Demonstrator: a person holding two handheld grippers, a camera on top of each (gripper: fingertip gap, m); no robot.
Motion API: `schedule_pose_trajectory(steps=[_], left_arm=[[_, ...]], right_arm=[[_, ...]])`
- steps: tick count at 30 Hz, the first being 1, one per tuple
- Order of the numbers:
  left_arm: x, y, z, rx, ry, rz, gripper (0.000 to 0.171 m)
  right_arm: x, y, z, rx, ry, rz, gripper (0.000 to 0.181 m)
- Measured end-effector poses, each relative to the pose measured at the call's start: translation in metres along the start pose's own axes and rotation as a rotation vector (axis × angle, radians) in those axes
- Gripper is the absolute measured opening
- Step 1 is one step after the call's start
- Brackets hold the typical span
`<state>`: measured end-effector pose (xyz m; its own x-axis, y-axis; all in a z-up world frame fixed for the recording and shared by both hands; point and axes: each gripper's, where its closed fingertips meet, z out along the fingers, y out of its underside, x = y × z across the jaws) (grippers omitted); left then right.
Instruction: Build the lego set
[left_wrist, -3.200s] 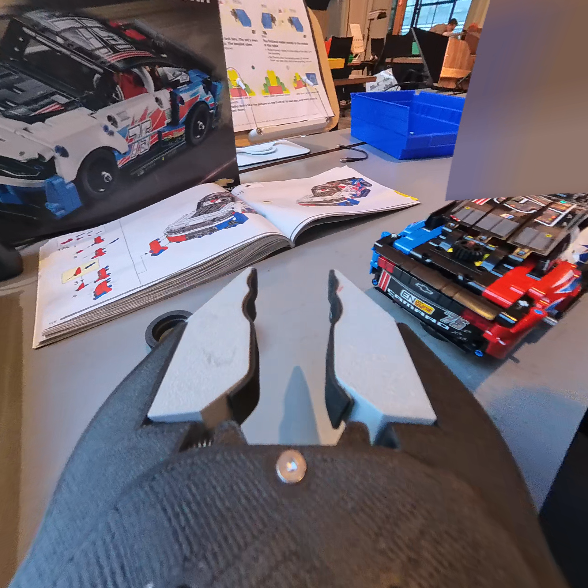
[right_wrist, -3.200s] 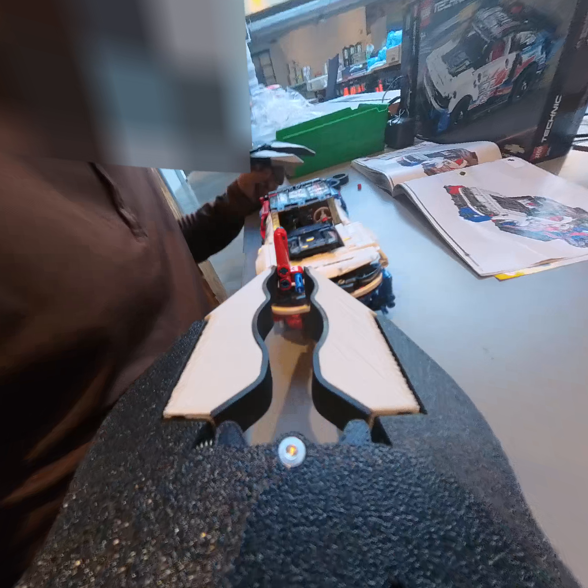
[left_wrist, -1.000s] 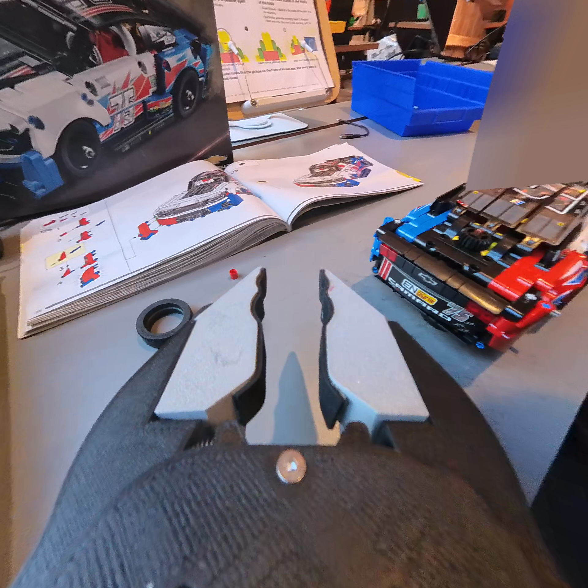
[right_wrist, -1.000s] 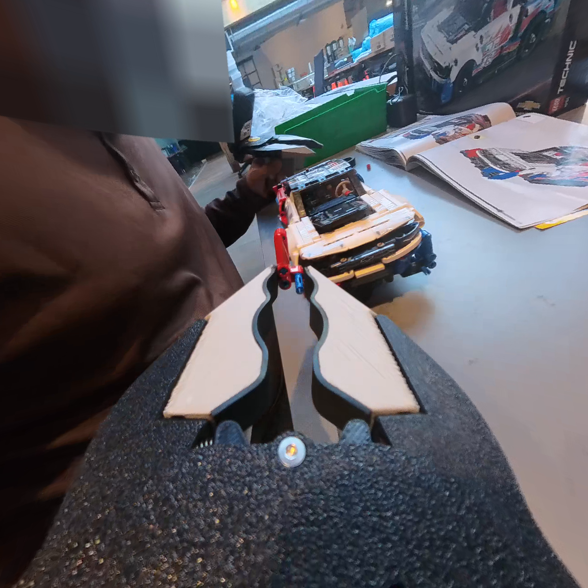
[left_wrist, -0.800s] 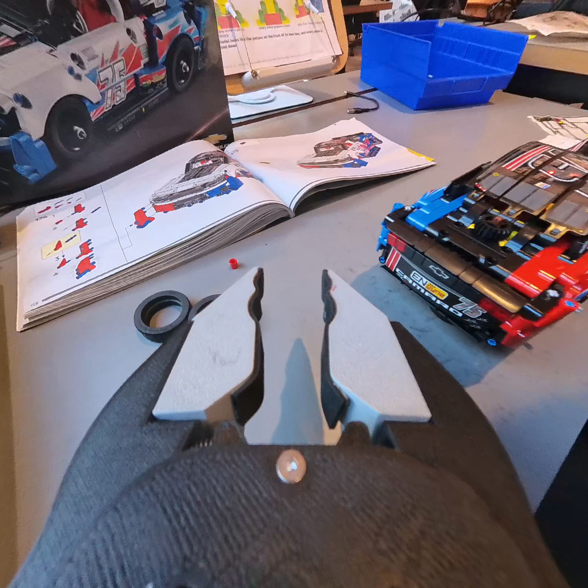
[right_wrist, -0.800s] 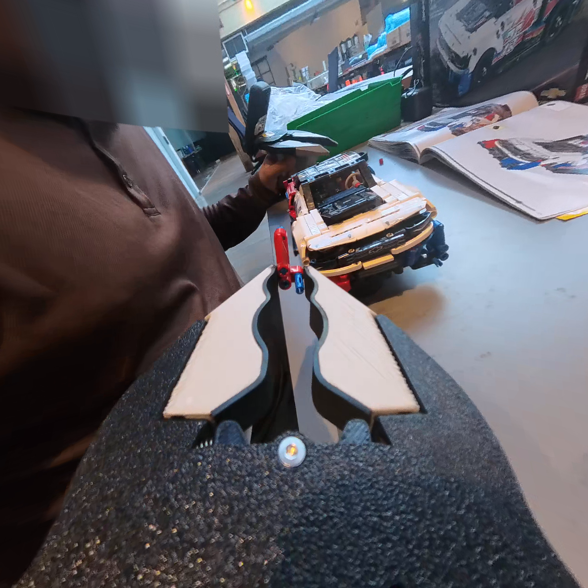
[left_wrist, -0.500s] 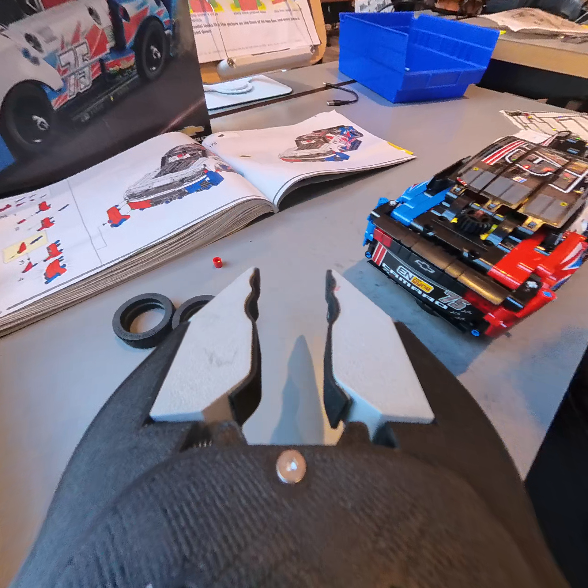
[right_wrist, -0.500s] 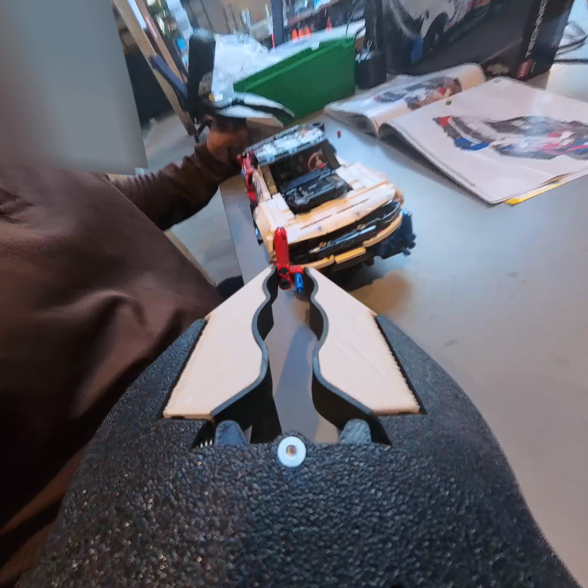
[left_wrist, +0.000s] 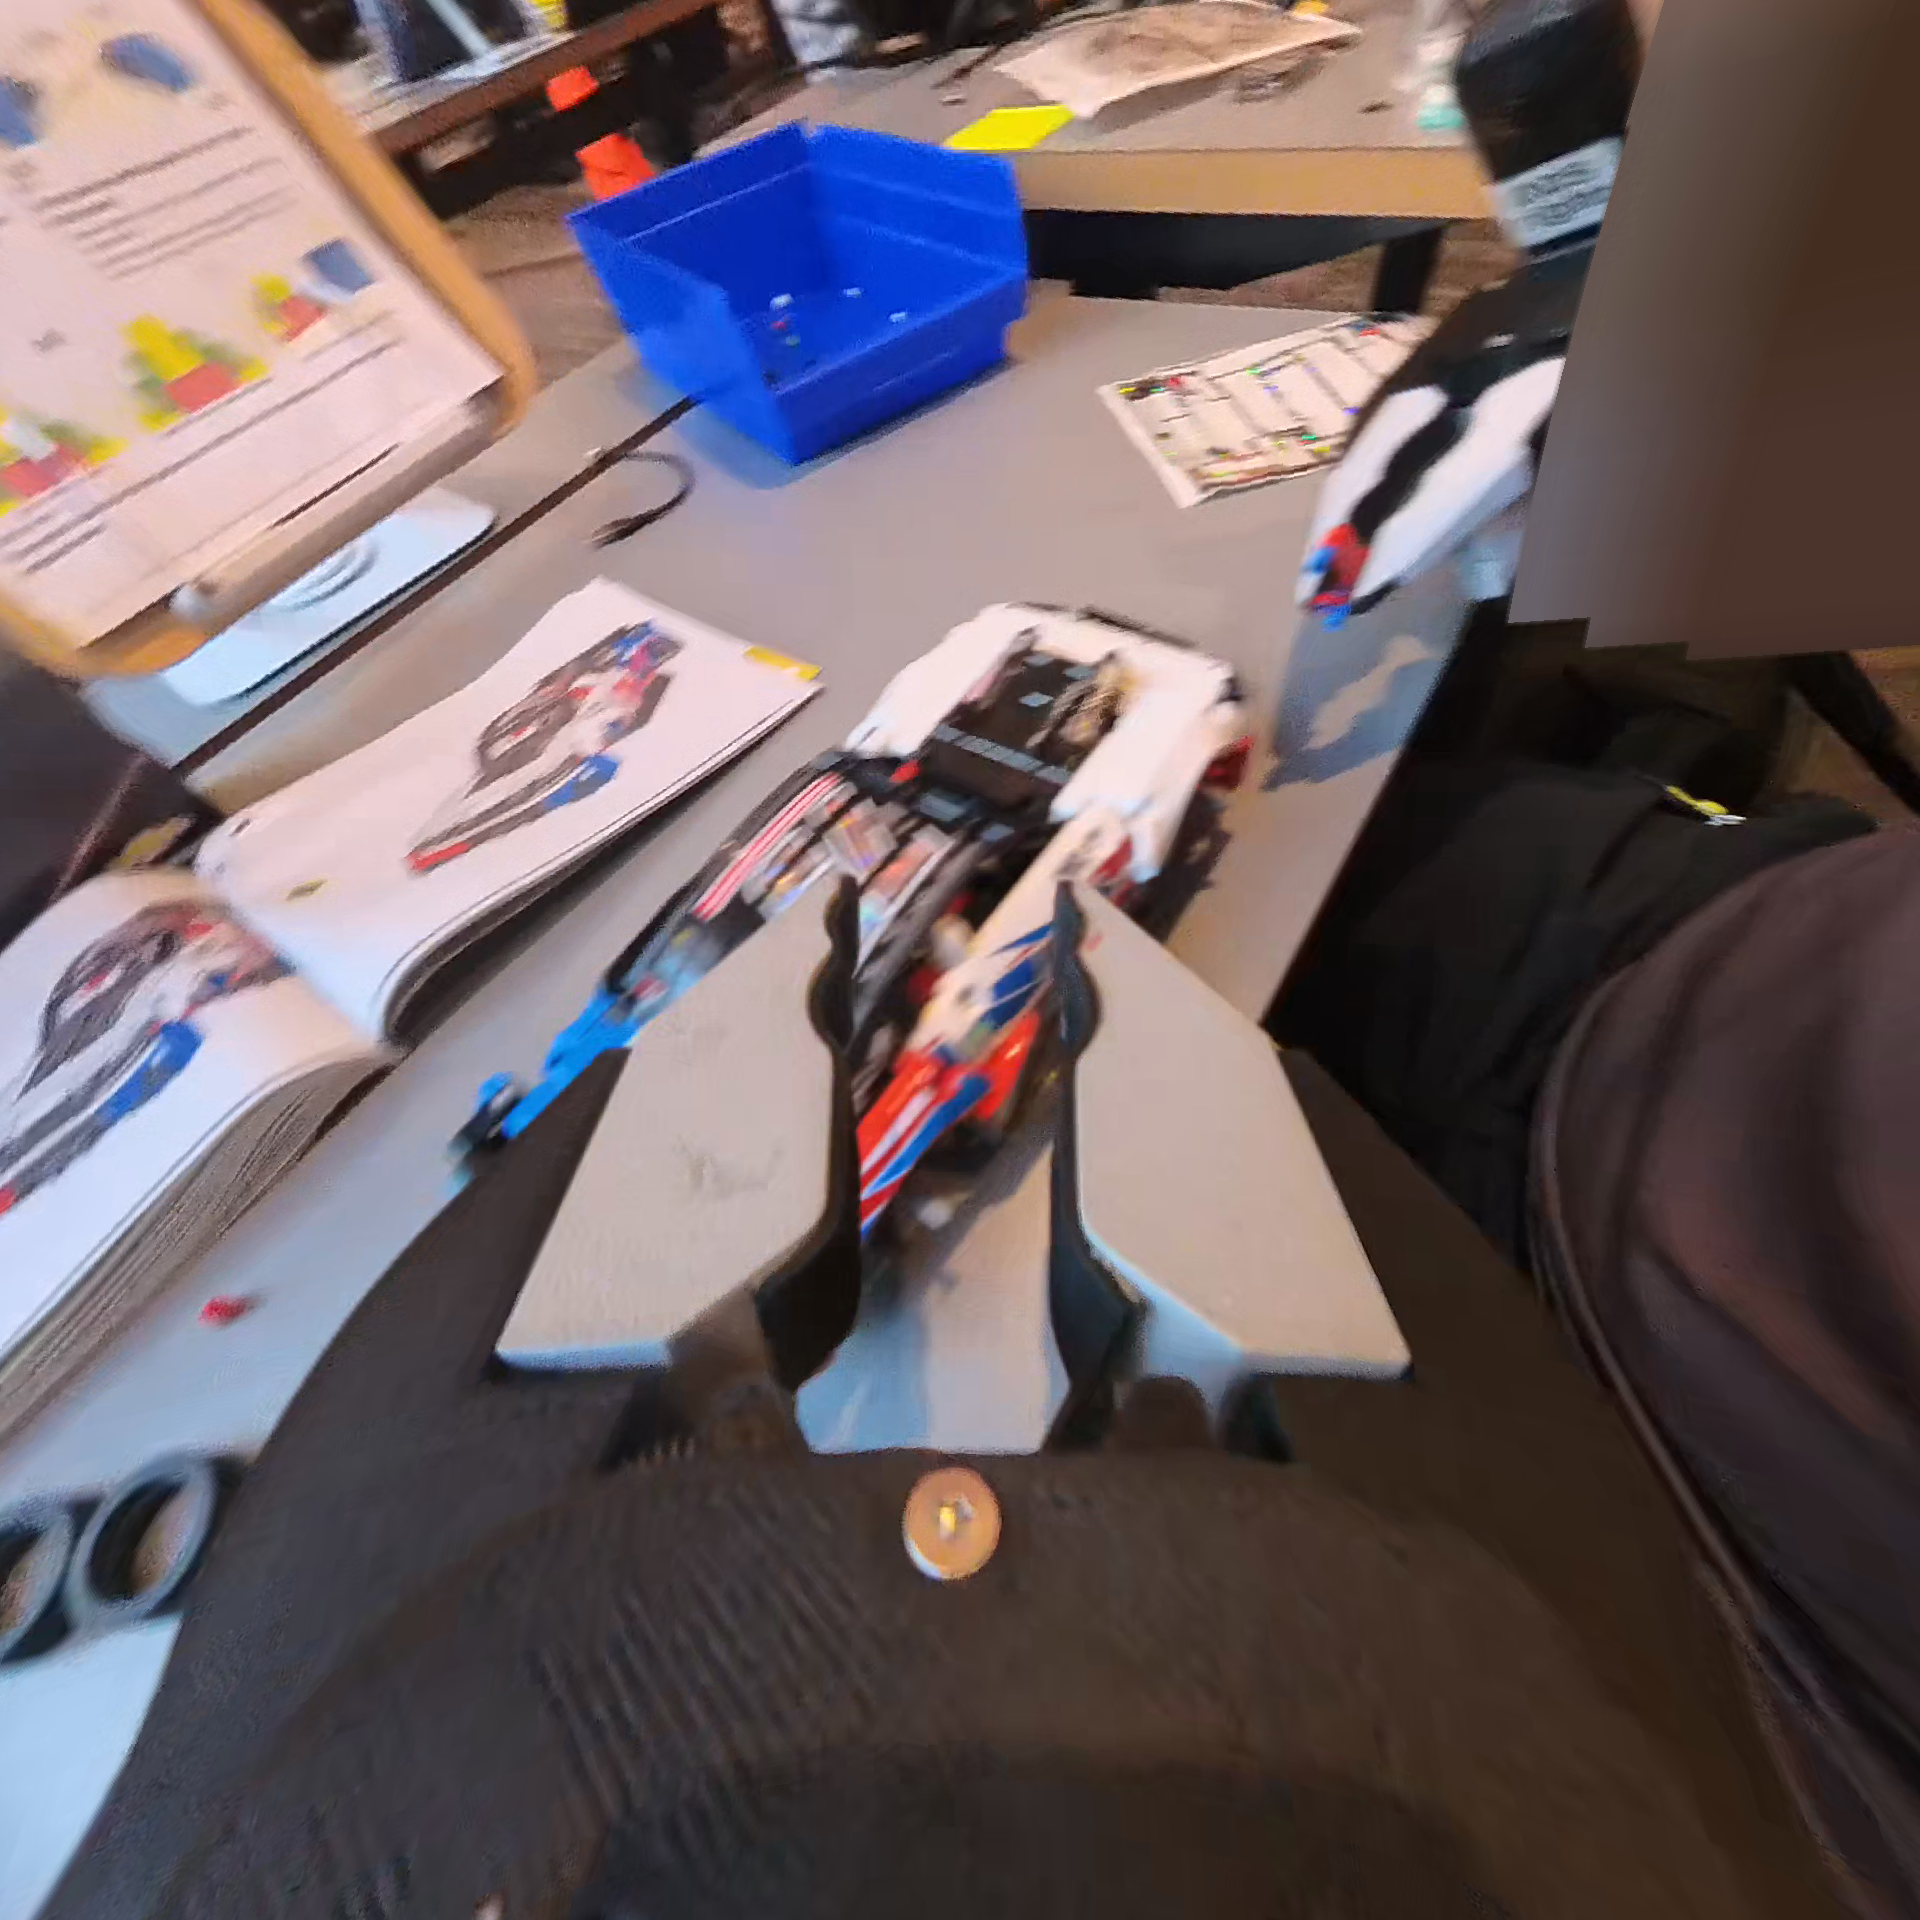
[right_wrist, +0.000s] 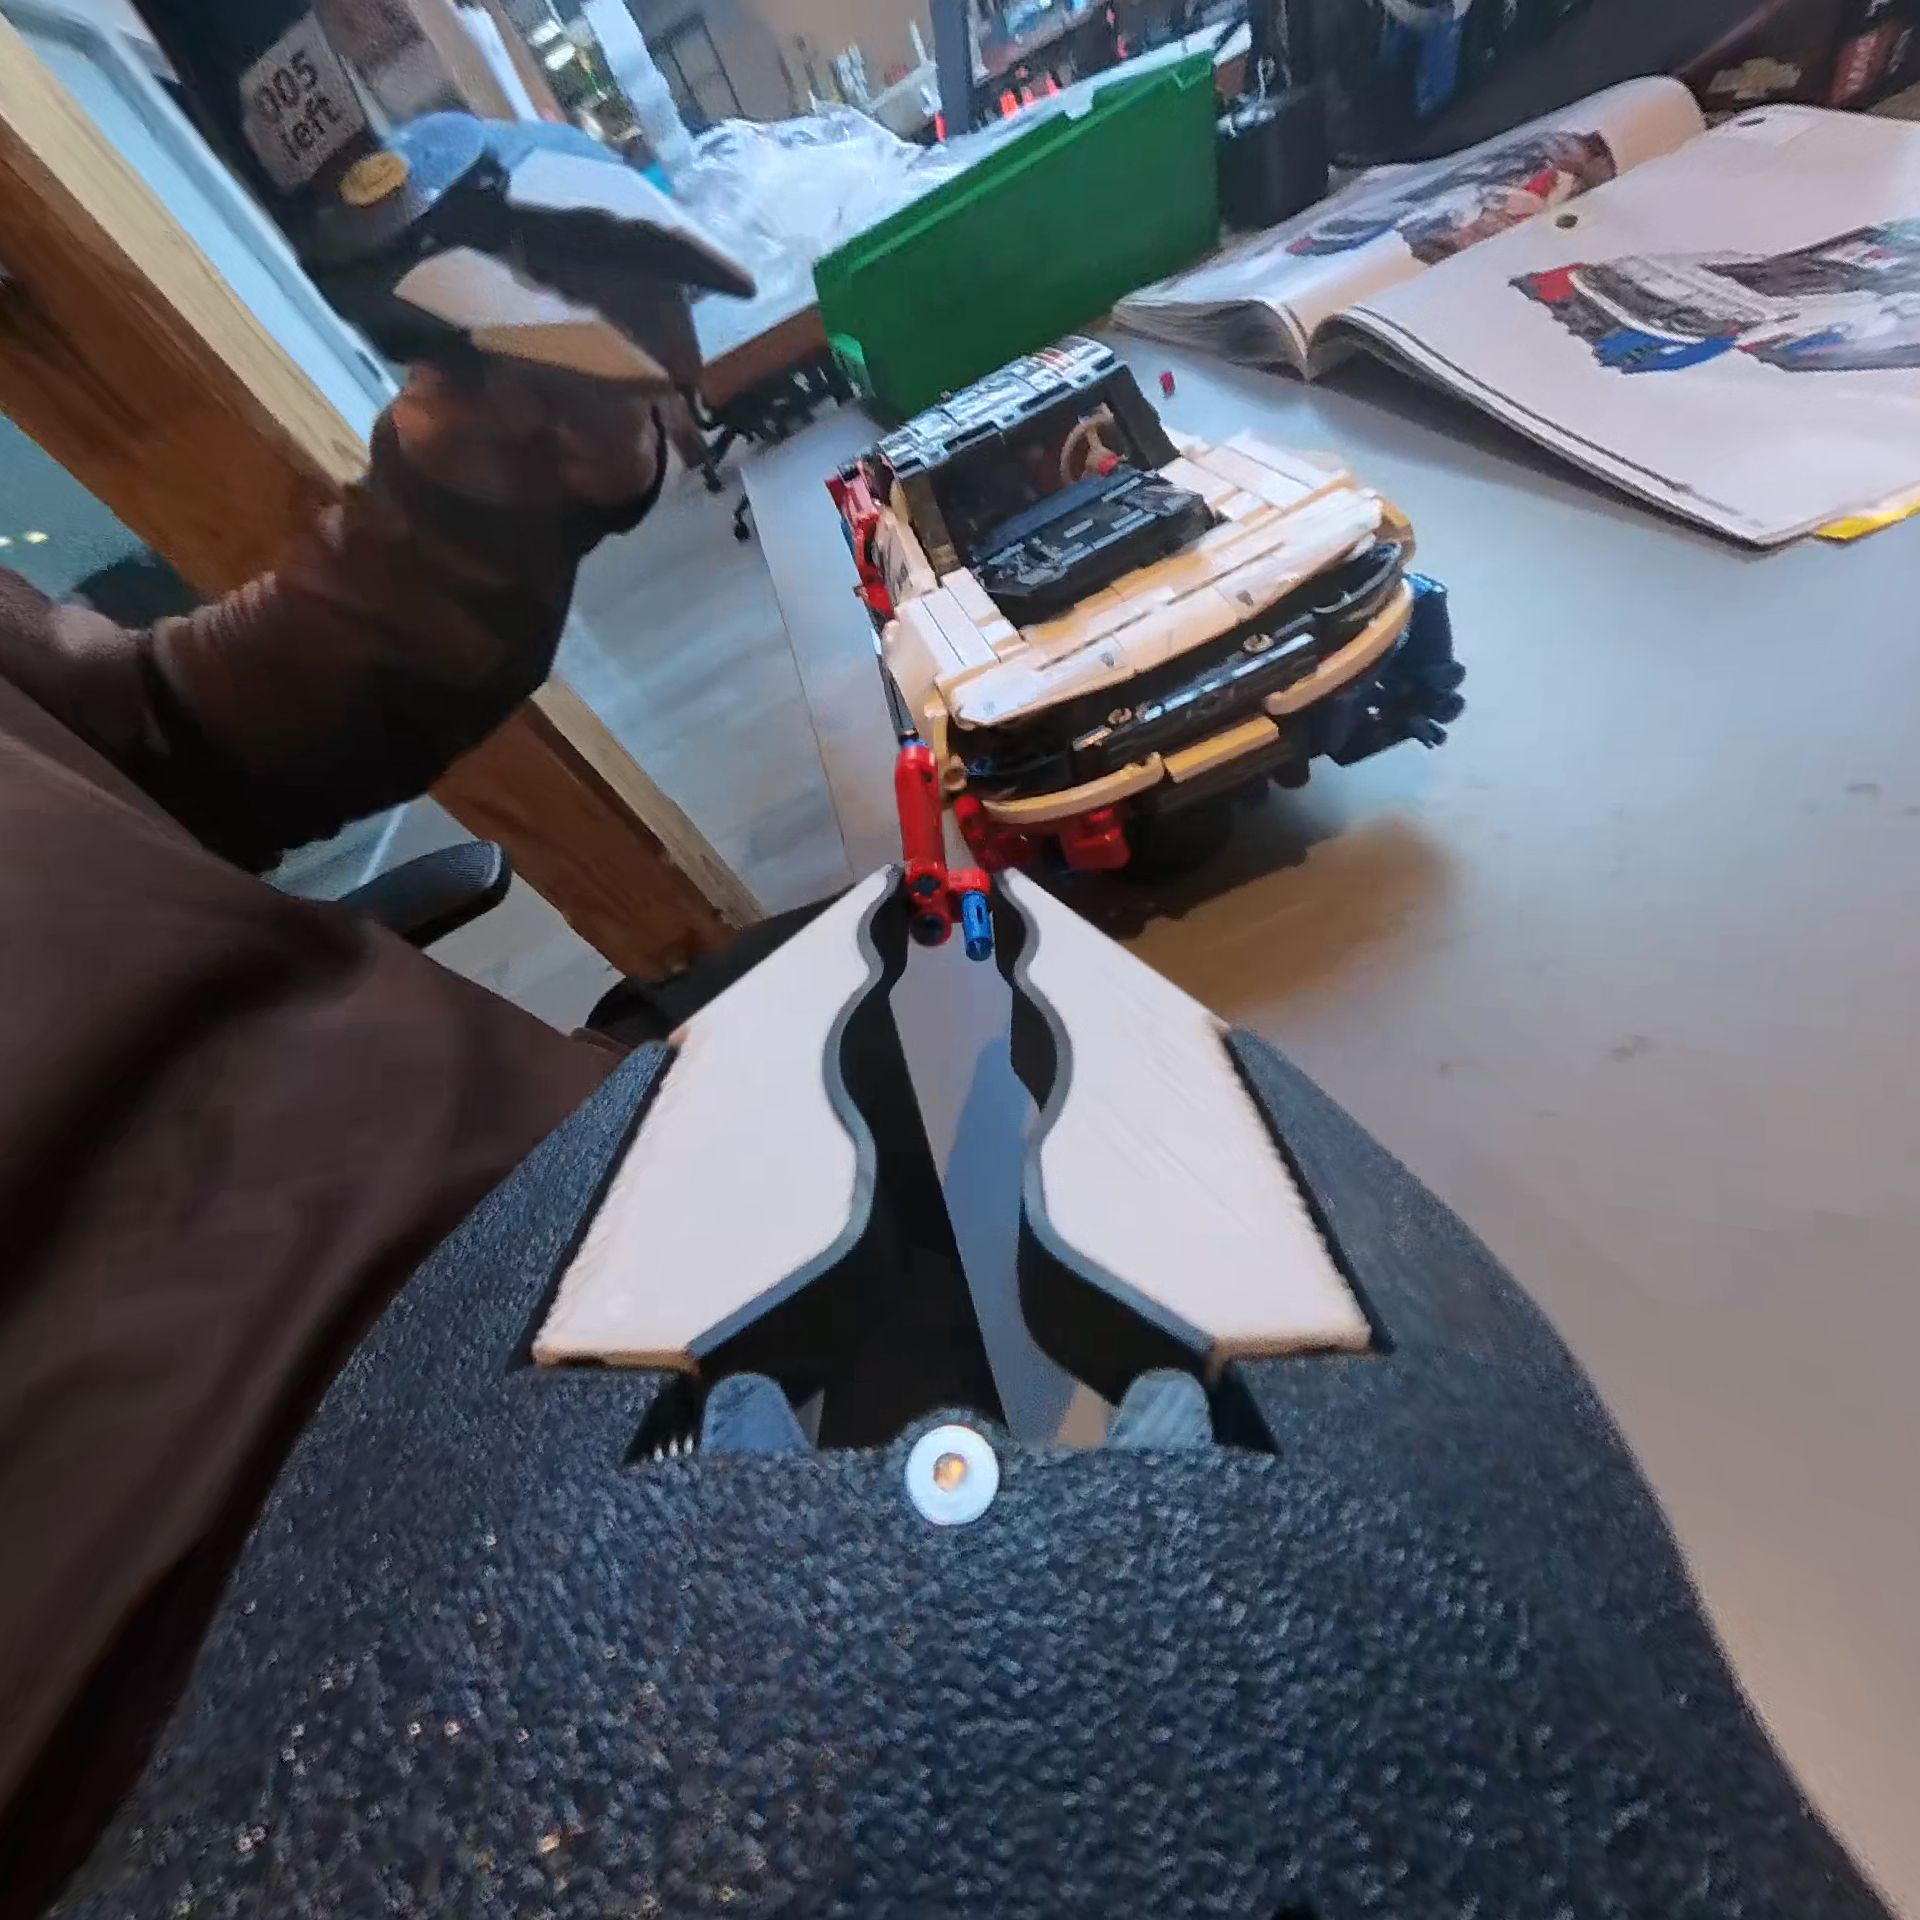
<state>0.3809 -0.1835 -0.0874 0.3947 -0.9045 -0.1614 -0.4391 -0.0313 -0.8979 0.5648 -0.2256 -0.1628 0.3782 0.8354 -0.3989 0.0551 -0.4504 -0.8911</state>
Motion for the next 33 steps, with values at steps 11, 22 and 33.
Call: schedule_pose_trajectory(steps=[11, 22, 33], left_arm=[[0.143, 0.013, 0.113, -0.111, 0.203, -0.261, 0.018], [0.15, -0.018, 0.117, 0.178, 0.397, -0.273, 0.015], [0.16, -0.016, 0.107, 0.212, 0.557, -0.279, 0.009]], right_arm=[[-0.019, -0.002, 0.014, 0.028, -0.157, 0.044, 0.015], [-0.051, 0.003, 0.019, 0.013, -0.356, 0.067, 0.014], [-0.06, 0.006, 0.014, 0.03, -0.39, 0.023, 0.014]])
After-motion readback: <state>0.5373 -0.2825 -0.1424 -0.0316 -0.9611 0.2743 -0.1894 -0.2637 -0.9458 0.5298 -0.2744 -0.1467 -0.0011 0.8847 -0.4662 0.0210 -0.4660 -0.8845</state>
